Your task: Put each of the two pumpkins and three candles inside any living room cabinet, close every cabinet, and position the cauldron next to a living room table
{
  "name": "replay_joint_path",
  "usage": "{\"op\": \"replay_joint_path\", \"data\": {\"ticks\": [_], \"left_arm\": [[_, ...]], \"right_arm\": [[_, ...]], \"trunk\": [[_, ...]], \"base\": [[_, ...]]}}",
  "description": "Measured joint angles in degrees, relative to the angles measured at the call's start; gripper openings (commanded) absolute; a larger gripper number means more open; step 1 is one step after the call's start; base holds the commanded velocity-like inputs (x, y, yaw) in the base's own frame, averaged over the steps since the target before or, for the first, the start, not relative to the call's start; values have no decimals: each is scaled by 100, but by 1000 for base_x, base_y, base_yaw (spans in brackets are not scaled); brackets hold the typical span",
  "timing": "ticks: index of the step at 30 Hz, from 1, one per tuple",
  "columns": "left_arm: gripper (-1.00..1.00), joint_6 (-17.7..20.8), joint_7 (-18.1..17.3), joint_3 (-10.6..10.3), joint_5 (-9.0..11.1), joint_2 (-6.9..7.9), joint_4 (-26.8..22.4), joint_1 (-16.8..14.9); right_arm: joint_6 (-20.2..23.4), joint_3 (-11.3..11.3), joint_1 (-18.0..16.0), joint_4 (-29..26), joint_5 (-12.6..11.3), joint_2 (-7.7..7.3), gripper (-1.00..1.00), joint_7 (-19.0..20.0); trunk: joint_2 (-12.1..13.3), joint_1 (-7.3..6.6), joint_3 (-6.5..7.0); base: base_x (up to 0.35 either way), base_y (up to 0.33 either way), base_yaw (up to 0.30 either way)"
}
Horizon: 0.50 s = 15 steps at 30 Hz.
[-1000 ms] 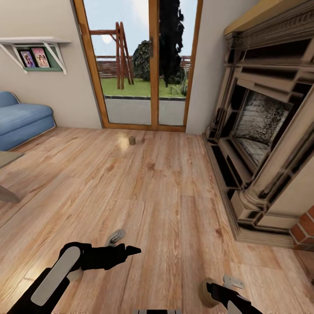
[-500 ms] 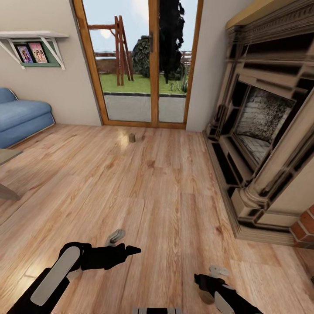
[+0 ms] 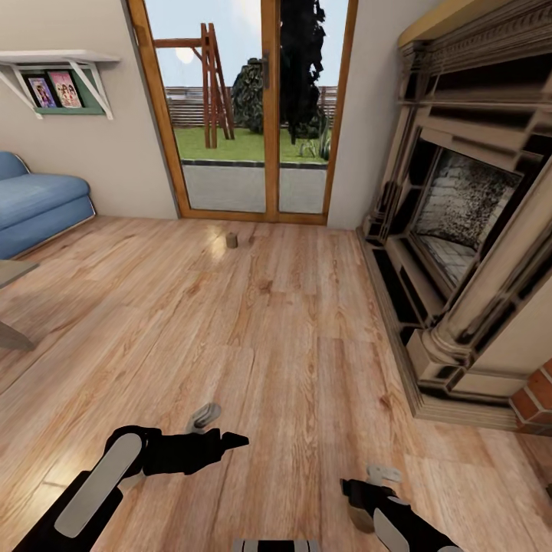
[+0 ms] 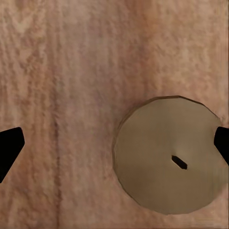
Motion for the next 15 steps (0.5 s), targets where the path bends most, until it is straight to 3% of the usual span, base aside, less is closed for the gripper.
{"op": "replay_joint_path", "data": {"ticks": [5, 12, 15], "left_arm": [[100, 0, 0, -1, 0, 0, 0, 0], [100, 0, 0, -2, 0, 0, 0, 0], [100, 0, 0, -2, -2, 0, 0, 0]], "right_arm": [[-6, -4, 0, -6, -14, 0, 100, -301], [-17, -13, 0, -7, -30, 2, 100, -359], [-28, -17, 0, -7, -39, 0, 100, -362]], "trunk": [[0, 0, 0], [0, 0, 0], [-4, 8, -66]], "base": [[0, 0, 0], [0, 0, 0], [0, 0, 0]]}}
